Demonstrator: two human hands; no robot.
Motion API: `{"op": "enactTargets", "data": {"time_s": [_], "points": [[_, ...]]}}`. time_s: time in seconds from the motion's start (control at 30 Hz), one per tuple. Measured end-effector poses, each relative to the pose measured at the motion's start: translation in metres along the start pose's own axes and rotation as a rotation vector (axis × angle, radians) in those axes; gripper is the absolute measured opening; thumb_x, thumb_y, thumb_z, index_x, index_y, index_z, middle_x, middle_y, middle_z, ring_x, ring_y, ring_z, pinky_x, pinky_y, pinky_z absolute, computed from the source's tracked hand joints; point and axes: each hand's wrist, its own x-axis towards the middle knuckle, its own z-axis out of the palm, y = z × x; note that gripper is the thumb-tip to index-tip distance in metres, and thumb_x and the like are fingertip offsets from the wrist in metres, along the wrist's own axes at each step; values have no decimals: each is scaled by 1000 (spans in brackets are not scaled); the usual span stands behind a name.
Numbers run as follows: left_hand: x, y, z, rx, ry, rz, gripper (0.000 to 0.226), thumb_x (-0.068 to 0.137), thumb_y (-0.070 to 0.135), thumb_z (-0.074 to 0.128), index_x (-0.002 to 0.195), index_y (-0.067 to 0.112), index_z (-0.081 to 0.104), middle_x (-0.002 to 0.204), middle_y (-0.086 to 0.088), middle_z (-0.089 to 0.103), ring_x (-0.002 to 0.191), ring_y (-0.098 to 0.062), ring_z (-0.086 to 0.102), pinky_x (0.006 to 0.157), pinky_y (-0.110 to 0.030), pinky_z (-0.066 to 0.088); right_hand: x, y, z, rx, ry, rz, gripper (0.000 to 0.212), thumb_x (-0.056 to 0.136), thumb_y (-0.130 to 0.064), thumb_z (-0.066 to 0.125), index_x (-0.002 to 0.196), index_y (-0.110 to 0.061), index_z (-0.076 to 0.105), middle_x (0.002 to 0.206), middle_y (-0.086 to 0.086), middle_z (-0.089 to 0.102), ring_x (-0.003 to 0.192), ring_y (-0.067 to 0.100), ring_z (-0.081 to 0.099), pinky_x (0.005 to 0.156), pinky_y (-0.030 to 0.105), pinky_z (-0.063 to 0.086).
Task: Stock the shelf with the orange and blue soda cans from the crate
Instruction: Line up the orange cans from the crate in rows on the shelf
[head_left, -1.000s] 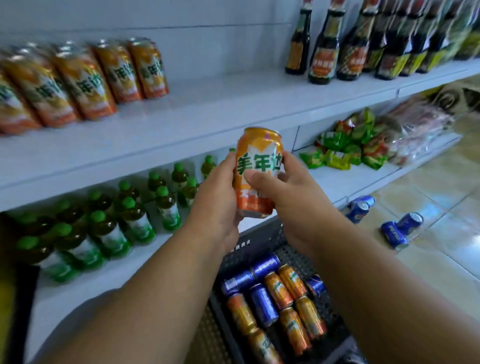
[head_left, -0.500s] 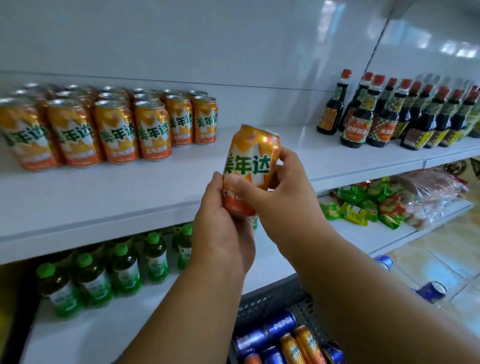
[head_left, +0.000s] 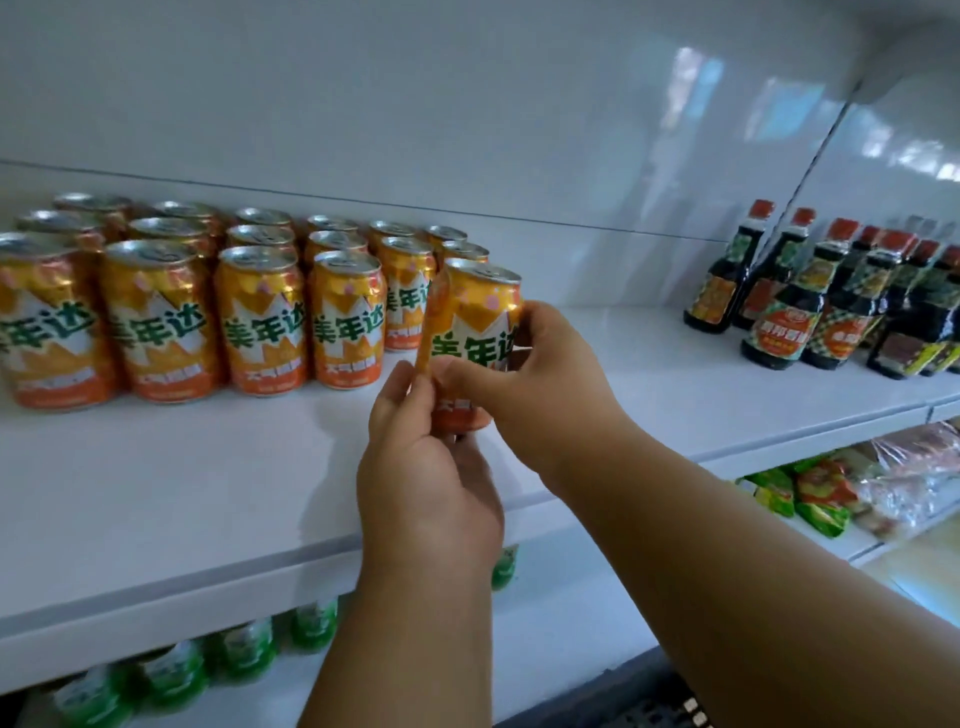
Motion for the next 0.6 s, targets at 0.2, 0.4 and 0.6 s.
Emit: {"op": "enactTargets", "data": {"time_s": [0.2,0.4,0.6], "points": [[13,4,7,-88,191,-27,42,102,33,47,136,10,53,134,-4,62,128,-15,55,114,-35,34,41,16,21,-48,-7,6,50,74,-28,85,116,-25,58,96,-13,68,88,4,66,82,30,58],[20,5,8,-110,241,-42,58,102,44,39,150,10,37,150,-6,46,141,-20,40,116,-39,29,66,28,38,-81,2,25,49,74,-28,85,114,-24,57,99,-11,68,92,10,68,85,36,58],[19,11,6,-131,223,-73,57,102,45,37,146,9,41,145,-10,50,138,-23,42,116,-42,30,73,31,54,-85,0,16,50,74,-27,84,118,-23,58,104,-10,68,97,12,67,88,37,57]]}}
